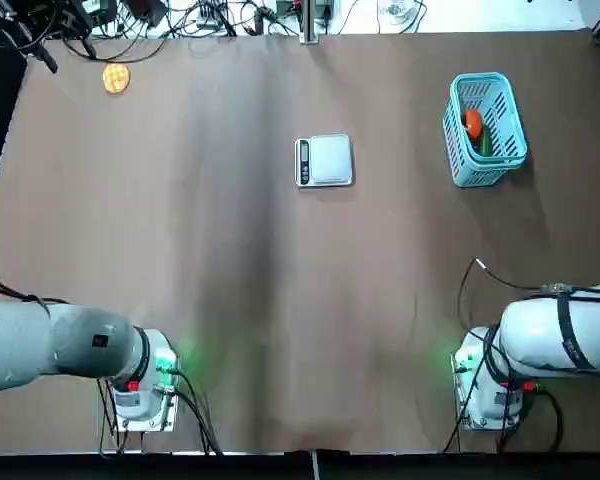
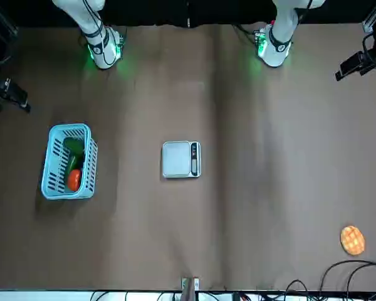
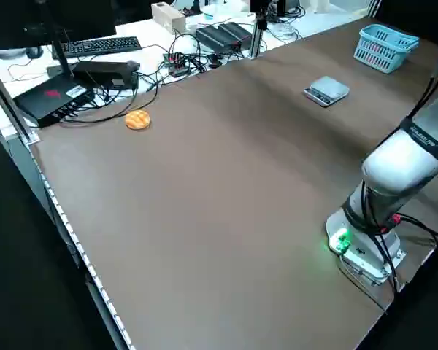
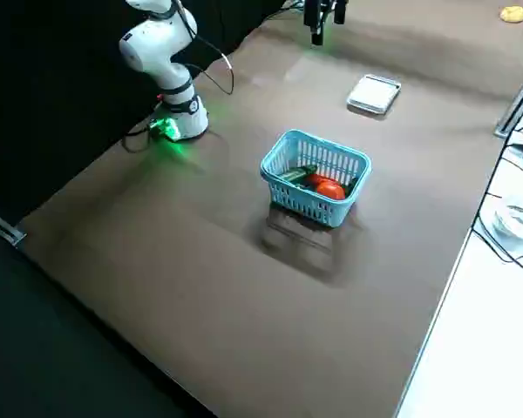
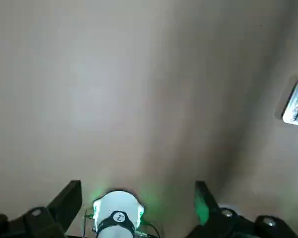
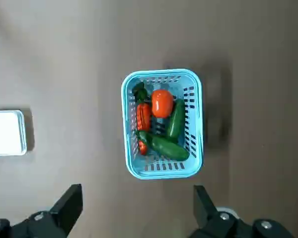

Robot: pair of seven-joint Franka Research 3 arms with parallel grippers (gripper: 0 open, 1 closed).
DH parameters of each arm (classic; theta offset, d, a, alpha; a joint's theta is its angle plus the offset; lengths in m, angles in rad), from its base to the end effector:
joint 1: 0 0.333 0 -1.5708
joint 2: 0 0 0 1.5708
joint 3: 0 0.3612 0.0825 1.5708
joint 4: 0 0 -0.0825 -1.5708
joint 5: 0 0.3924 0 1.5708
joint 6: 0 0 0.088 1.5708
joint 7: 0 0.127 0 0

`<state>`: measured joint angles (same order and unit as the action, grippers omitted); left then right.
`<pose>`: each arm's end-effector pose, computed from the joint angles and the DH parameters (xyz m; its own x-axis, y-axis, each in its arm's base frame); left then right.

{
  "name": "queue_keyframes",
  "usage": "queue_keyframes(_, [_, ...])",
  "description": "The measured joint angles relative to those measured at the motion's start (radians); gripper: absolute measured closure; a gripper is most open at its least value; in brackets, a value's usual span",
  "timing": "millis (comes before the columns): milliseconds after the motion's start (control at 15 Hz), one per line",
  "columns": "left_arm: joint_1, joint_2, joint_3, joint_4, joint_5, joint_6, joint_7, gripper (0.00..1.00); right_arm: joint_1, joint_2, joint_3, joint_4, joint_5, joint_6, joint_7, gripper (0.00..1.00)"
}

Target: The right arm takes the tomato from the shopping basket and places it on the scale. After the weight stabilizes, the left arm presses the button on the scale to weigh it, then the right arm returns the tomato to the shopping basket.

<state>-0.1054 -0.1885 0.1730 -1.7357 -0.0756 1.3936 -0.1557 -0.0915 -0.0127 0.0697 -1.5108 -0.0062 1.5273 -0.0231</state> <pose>0.4711 0.0303 0.6553 0.9653 0.1988 -0.1695 0.2149 -0.9732 0.0823 0.5548 -0.0126 0.6816 0.9996 0.0011 0.0290 0.0008 -1.0000 0.0077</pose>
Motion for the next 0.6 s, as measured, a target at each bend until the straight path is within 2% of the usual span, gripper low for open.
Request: queue_keyframes(600, [0.000,-0.007,-0.010,-0.026,0.036,0.009,-0.005,0.00,0.000,0.000,-0.002,-0.009,0.000,0.024,0.000,0.03])
